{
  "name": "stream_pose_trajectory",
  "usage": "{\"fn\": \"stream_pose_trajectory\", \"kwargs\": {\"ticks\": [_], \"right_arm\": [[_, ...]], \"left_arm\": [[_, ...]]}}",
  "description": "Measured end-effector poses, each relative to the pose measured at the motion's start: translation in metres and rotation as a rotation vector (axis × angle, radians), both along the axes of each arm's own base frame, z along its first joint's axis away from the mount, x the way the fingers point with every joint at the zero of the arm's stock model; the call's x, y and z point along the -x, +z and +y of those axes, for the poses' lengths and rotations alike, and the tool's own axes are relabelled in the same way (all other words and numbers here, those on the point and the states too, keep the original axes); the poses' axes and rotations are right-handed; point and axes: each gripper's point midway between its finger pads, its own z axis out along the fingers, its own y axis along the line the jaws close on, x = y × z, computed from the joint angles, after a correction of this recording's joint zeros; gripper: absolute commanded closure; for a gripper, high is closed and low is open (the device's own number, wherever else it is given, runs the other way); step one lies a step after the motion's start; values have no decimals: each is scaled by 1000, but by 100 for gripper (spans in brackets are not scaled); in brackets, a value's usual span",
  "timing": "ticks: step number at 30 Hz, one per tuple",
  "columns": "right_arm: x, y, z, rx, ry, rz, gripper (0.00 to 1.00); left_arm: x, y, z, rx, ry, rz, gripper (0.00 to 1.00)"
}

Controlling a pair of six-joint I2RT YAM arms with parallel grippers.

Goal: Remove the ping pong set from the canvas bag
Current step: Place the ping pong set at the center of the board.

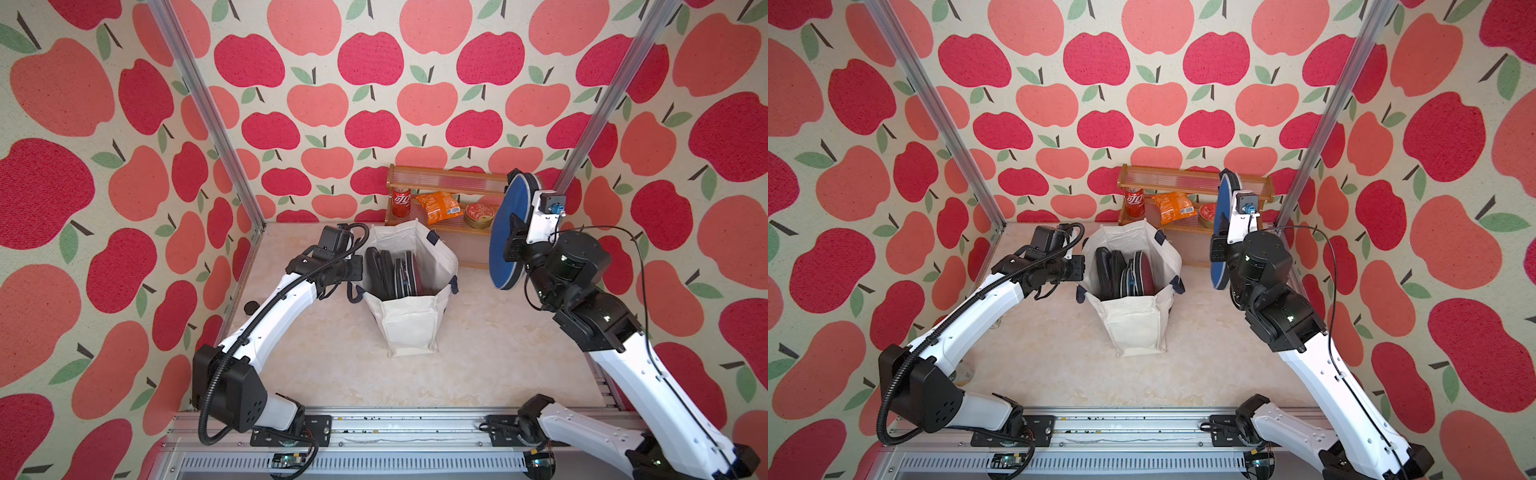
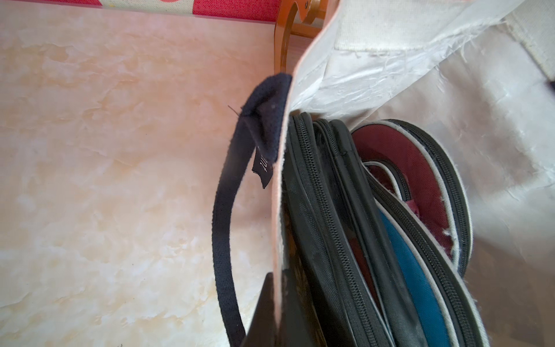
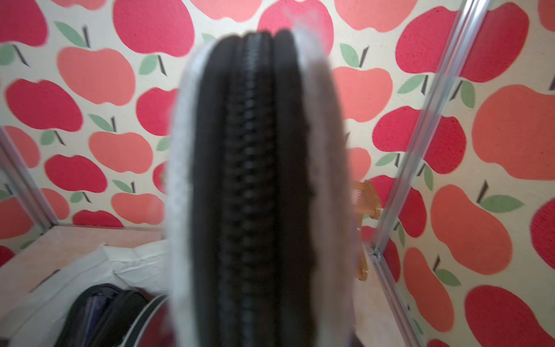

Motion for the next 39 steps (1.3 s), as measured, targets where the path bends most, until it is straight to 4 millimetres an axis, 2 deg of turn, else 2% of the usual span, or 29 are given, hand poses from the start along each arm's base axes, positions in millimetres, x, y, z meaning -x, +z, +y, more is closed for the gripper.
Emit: {"fn": "stream_pose_trajectory", "kwargs": {"ticks": [3,7,12,16,22,27,35,39], "right_arm": [[-17,-38,-20,80,-108,129,86],[-40,-103,-41,187,-234,324,86],[-51,-196,-60,351,-339,569,86],[-54,-251,-68,463,-387,707,86],[-64,-302,-81,610,-475,819,86],[-70,-335,-92,714,-529,893,85],[-73,-359,-126,804,-623,981,82],[-77,-369,-133,845,-633,1014,74]], "left_arm": [[0,0,0,-1,0,0,100],[0,-1,1,-3,2,2,100],[-1,-1,4,-6,8,2,100],[-2,-1,5,-8,13,2,100],[-2,-1,7,-16,17,-2,100],[-3,-1,7,-19,18,-3,100],[-3,-1,8,-23,18,-5,100],[-3,-1,8,-23,18,-5,100]]}}
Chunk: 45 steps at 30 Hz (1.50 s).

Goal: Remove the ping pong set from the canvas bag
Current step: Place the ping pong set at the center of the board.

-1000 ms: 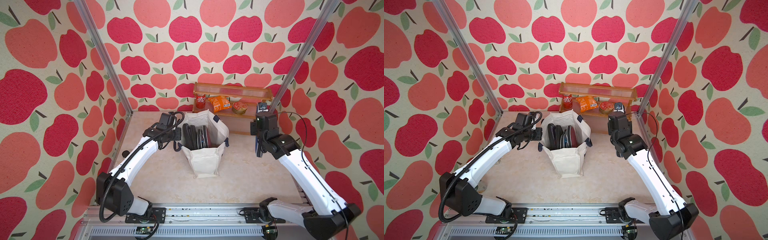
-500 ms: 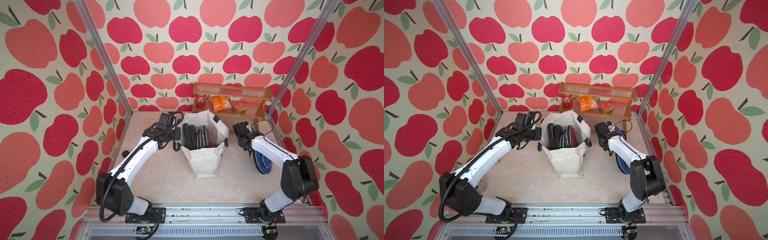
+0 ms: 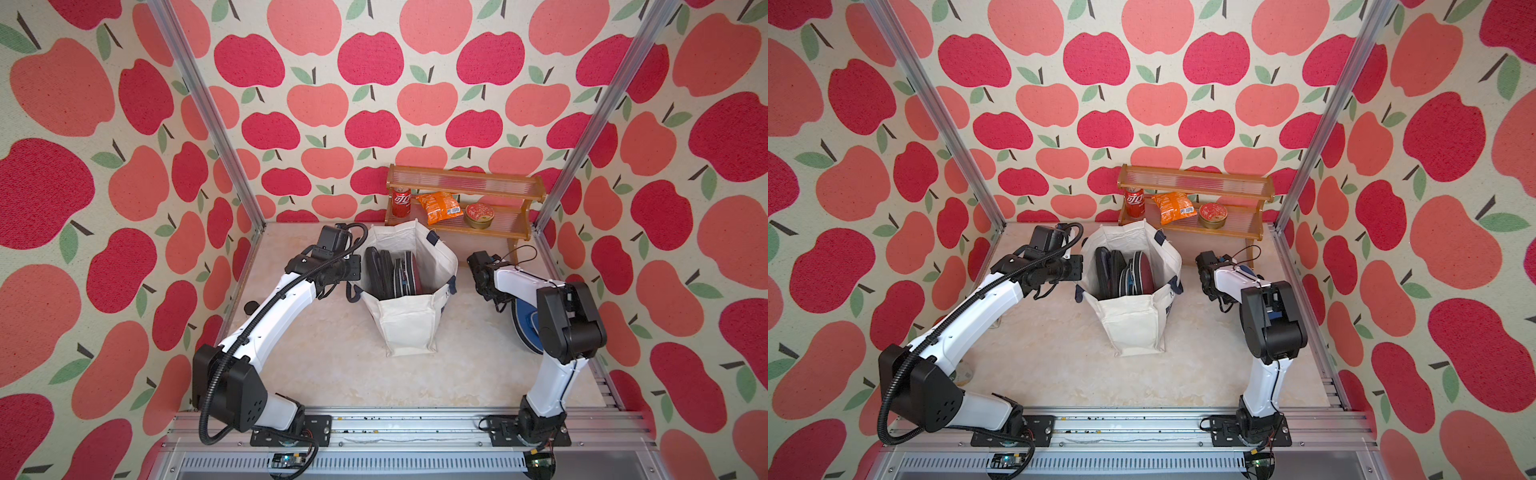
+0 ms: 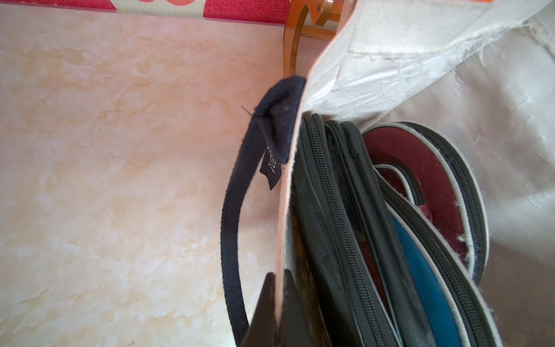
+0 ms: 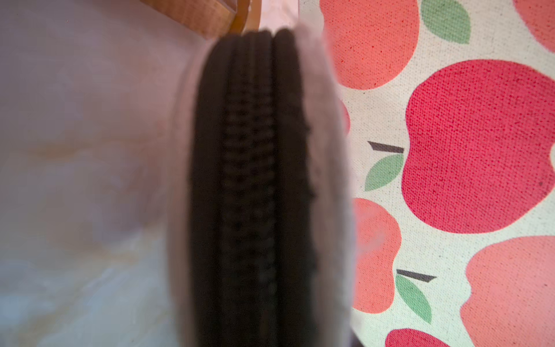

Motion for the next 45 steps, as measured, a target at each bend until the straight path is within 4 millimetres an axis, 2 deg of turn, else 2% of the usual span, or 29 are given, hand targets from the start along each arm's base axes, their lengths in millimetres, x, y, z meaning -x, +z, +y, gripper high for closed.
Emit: {"fn": "stream_pose_trajectory", "kwargs": {"ticks": [5,13,20,27,39,41,45], "right_arm": [[-4,-12,0,22,6,44,59],[-9,-17,1,14,21,61,19],[-12,-20,8,-52,48,84,2],[-11,-13,22,-251,67,80,1],[1,-10,29,-523,32,82,1],[2,-2,31,-568,24,55,1],[1,34,43,-686,27,-75,2]], "left_arm": [[0,0,0,0,0,0,100],[0,0,0,-1,0,0,100],[0,0,0,-10,-10,-4,100],[0,0,0,-10,-11,-4,100],[0,0,0,-13,-9,-5,100],[0,0,0,-13,-10,-5,100],[0,0,1,-21,-9,-8,100]]}}
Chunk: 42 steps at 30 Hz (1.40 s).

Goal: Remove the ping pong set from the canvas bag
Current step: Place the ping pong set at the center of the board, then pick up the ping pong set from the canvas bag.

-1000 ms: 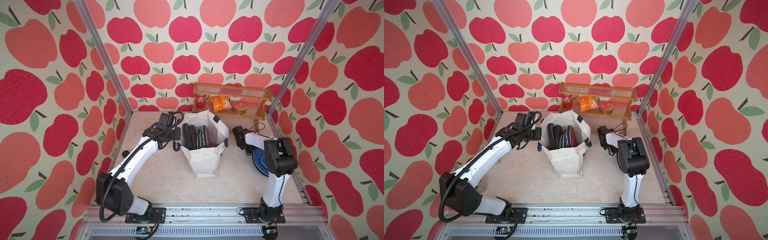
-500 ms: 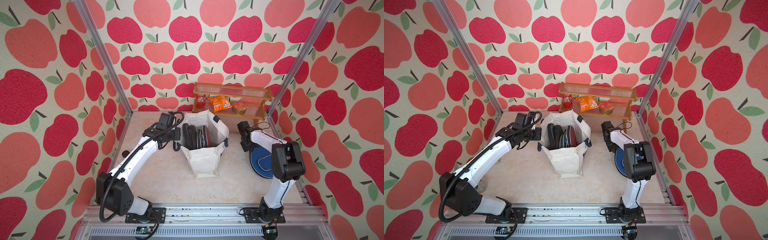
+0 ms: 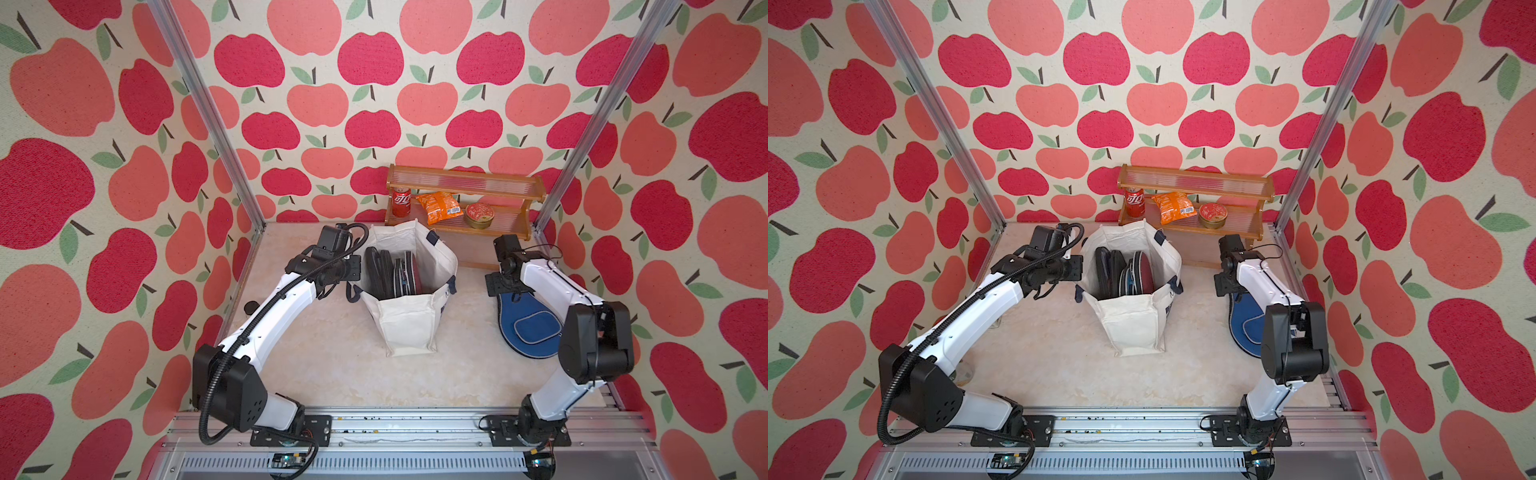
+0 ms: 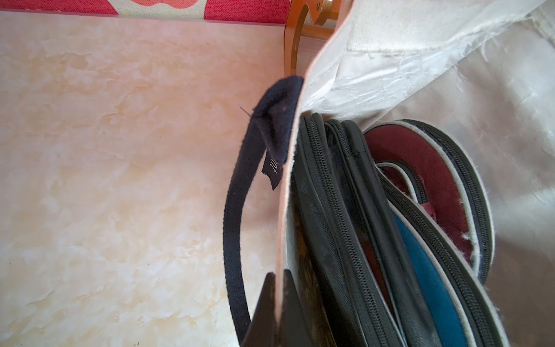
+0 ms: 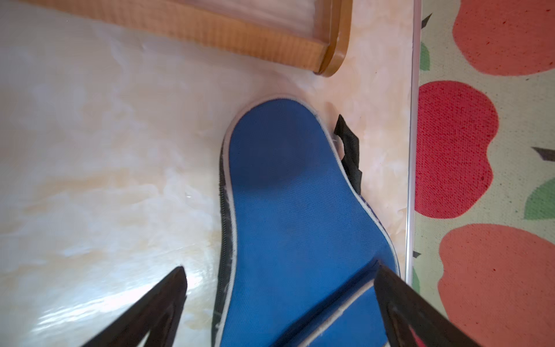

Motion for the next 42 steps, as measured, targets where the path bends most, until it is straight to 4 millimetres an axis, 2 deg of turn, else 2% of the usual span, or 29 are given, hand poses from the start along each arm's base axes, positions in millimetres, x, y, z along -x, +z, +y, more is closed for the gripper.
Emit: {"fn": "stream_pose_trajectory", "kwargs": {"ticks": [10,14,17,20,26,29,31,33,39,42], "right_arm": [[2,107,32,-346,-69,-361,7],[10,157,55,-499,-39,-538,10],[18,193,88,-582,45,-642,11],[23,218,127,-637,142,-687,12],[10,259,222,-682,339,-673,15],[3,260,268,-673,424,-621,16],[1,246,290,-659,462,-557,18],[2,222,307,-638,487,-471,19],[16,143,330,-570,515,-215,21],[23,121,337,-535,513,-132,21]], "left_arm": [[0,0,1,-10,-1,-4,100],[0,0,1,-12,0,-4,100],[0,0,1,-17,-5,-6,100],[-1,0,2,-23,-8,-9,100],[-1,-1,2,-24,-8,-8,100],[-1,-1,1,-19,-12,-8,100],[-1,-1,1,-18,-12,-9,100],[-1,-1,1,-18,-12,-9,100],[-2,-3,3,-17,-6,-11,100],[-3,-4,3,-15,-8,-20,100]]}}
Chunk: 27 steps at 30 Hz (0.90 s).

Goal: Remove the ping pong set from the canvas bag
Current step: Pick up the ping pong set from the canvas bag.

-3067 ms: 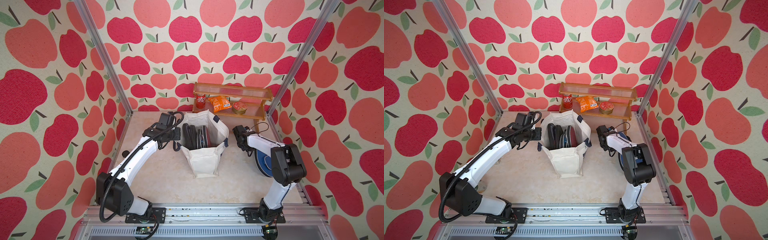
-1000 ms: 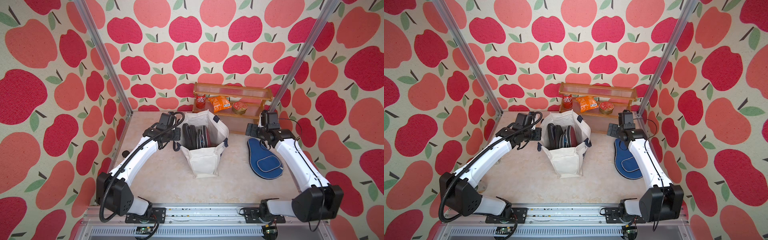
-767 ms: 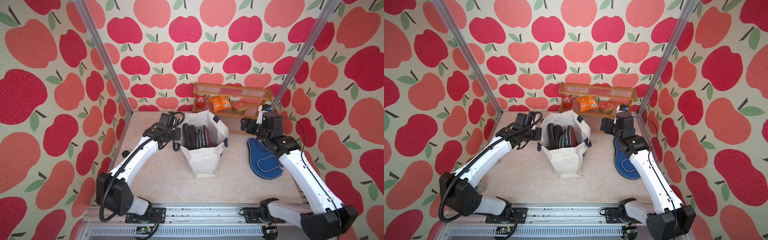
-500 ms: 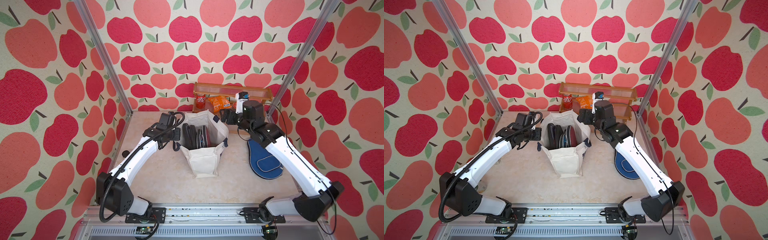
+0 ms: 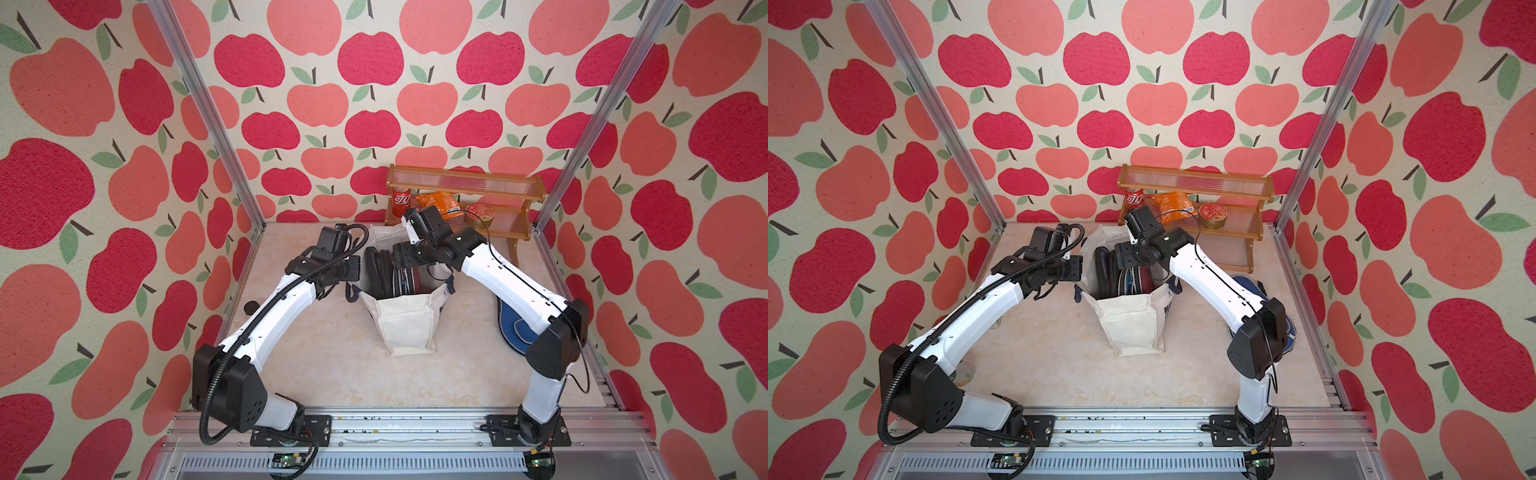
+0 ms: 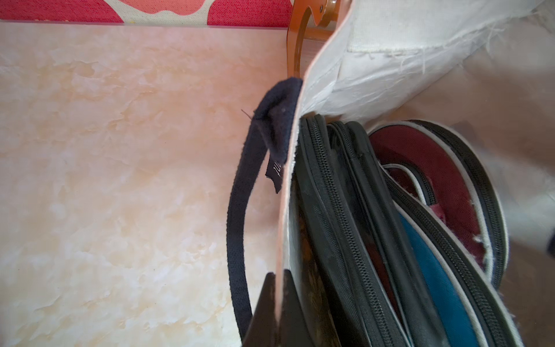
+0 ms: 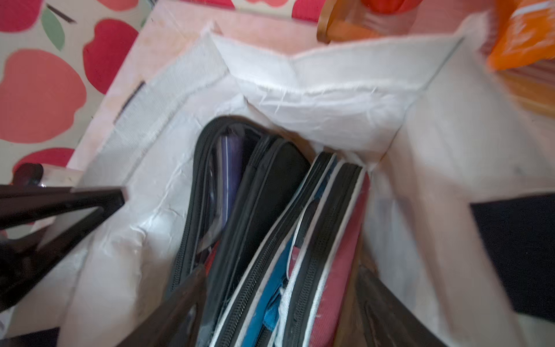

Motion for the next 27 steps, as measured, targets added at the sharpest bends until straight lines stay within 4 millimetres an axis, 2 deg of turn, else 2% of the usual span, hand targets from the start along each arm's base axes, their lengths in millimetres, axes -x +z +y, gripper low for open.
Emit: {"fn": "stream_pose_trajectory", "kwargs": {"ticks": [3,17,27], "right_arm": [[3,-8,0,39,-2,22,21],[21,-36,-27,157,-55,127,18],[28,-47,-25,153,-61,188,17]], "left_arm": [[1,1,-1,7,-8,-14,100],[9,10,-10,73,-71,-68,100],[30,25,-11,99,-135,-130,100]]}}
